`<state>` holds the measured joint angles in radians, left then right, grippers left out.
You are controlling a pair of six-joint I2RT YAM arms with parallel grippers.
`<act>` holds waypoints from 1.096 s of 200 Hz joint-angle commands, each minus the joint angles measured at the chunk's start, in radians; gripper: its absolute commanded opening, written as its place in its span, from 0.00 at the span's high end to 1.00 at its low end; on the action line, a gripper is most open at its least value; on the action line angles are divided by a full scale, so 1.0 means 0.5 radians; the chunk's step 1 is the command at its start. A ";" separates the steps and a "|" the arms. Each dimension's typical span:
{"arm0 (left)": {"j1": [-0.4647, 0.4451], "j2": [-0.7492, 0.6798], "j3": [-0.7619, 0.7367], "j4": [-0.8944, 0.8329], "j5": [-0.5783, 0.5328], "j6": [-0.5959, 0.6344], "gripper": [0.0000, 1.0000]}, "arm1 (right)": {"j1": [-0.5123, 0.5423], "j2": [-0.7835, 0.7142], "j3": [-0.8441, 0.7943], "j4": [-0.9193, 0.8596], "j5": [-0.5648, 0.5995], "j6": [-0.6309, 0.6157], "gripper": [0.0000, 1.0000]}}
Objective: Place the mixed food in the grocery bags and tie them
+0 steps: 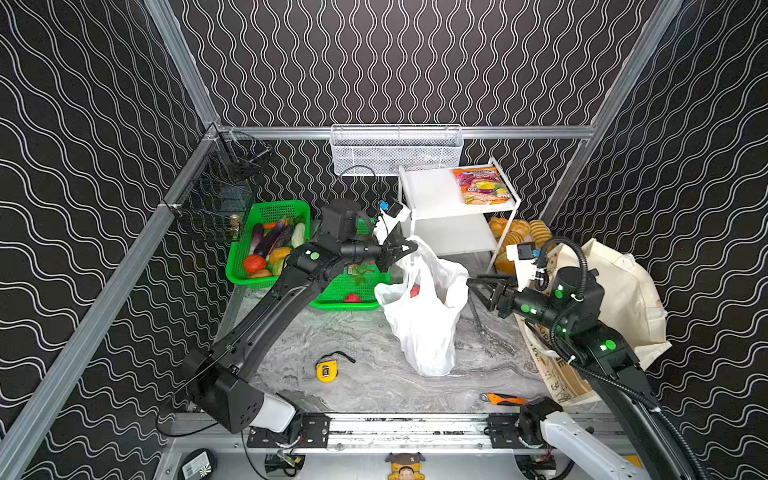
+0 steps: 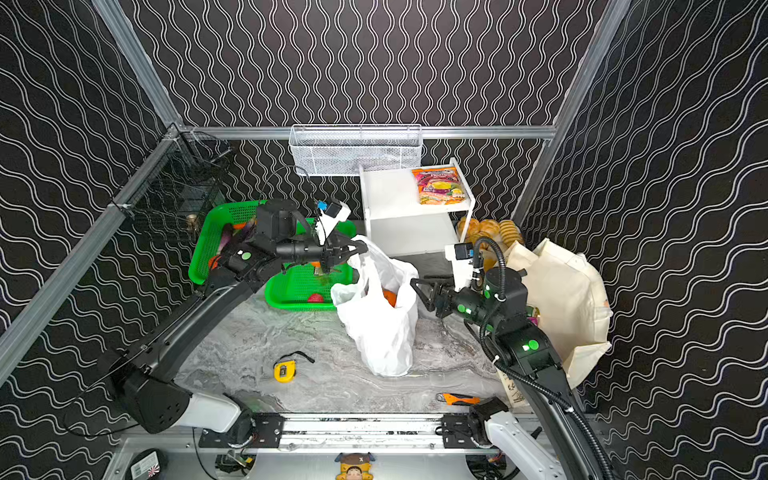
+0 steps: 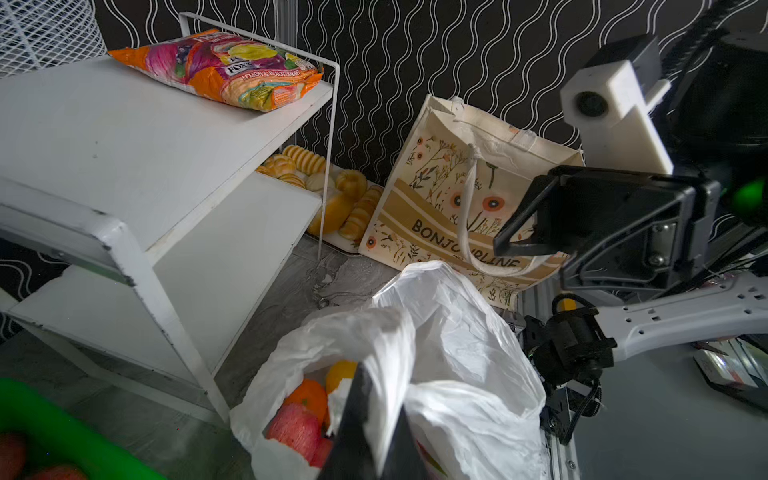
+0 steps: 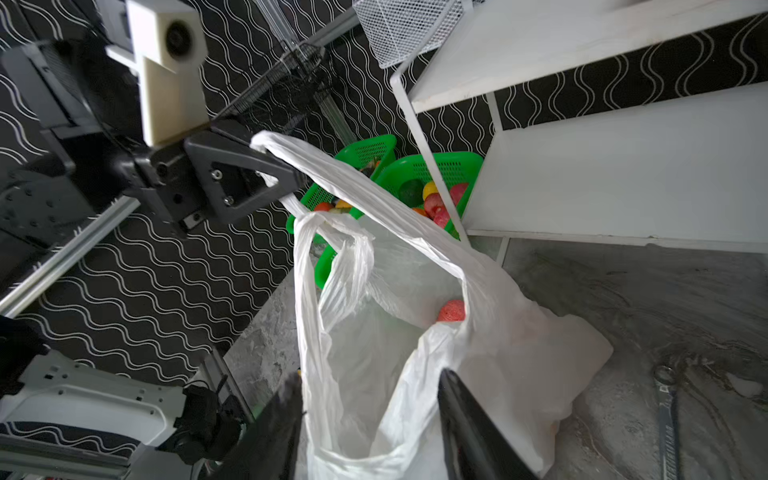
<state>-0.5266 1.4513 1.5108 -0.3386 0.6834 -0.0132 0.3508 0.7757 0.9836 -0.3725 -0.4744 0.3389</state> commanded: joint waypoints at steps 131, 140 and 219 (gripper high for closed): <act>0.000 -0.118 -0.011 -0.040 -0.032 -0.133 1.00 | 0.675 0.656 0.374 0.092 0.326 -0.043 0.44; 0.001 -0.129 -0.021 -0.040 -0.041 -0.139 1.00 | 0.693 0.654 0.366 0.145 0.264 -0.043 0.44; 0.000 -0.170 -0.046 -0.070 -0.079 -0.185 1.00 | 0.850 0.779 0.460 0.061 0.043 -0.100 0.32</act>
<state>-0.5266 1.3708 1.4857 -0.3695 0.6579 -0.0834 0.7654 1.1412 1.1694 -0.2928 -0.4316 0.3141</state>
